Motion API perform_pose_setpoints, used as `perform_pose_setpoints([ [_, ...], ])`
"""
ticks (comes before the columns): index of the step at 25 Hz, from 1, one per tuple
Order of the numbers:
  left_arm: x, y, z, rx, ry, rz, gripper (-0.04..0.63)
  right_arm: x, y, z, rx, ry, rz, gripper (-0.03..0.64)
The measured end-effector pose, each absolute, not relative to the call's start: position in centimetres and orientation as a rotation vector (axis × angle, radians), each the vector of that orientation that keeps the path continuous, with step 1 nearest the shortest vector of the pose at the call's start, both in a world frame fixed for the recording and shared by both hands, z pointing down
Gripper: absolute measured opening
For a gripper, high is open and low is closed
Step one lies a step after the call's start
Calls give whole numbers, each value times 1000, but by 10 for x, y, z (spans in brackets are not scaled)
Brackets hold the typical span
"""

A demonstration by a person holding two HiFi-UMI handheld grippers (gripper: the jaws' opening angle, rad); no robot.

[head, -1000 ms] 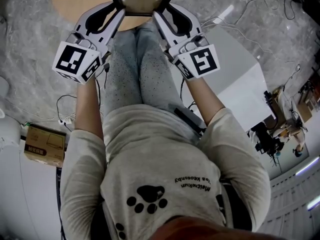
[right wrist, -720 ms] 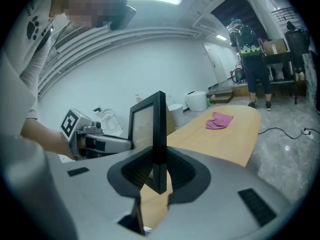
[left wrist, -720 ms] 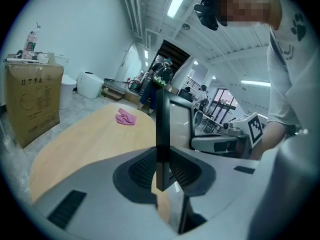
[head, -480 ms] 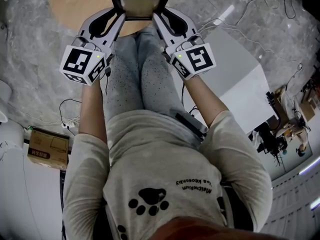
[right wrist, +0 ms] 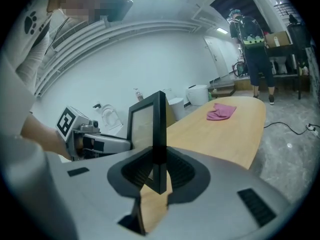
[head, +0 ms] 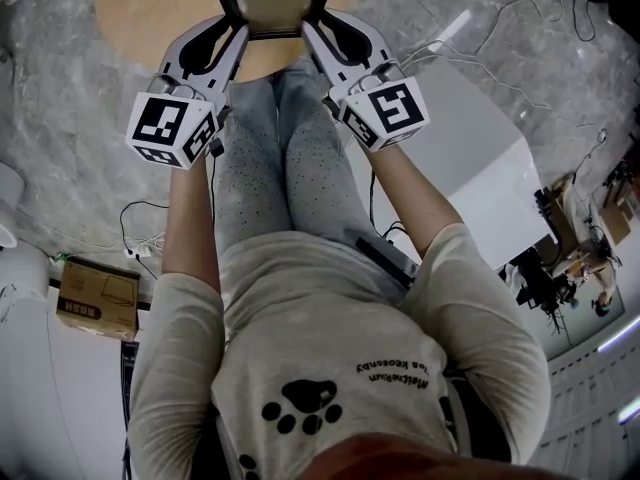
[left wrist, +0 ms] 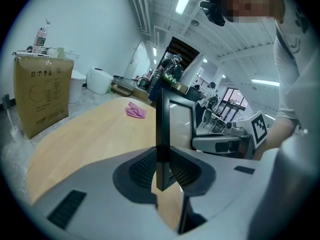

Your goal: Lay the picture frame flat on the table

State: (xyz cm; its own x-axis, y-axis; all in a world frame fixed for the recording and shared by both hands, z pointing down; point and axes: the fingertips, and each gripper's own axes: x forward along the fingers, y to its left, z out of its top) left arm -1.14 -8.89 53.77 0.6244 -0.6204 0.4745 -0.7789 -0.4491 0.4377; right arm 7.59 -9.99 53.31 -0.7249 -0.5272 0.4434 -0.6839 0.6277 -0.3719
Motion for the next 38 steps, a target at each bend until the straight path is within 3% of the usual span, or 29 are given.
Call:
perform_pose_setpoints([
  [38,-48,-146,627,2042,-1152,330,86,38,-166,620,890,-2459,802,89],
])
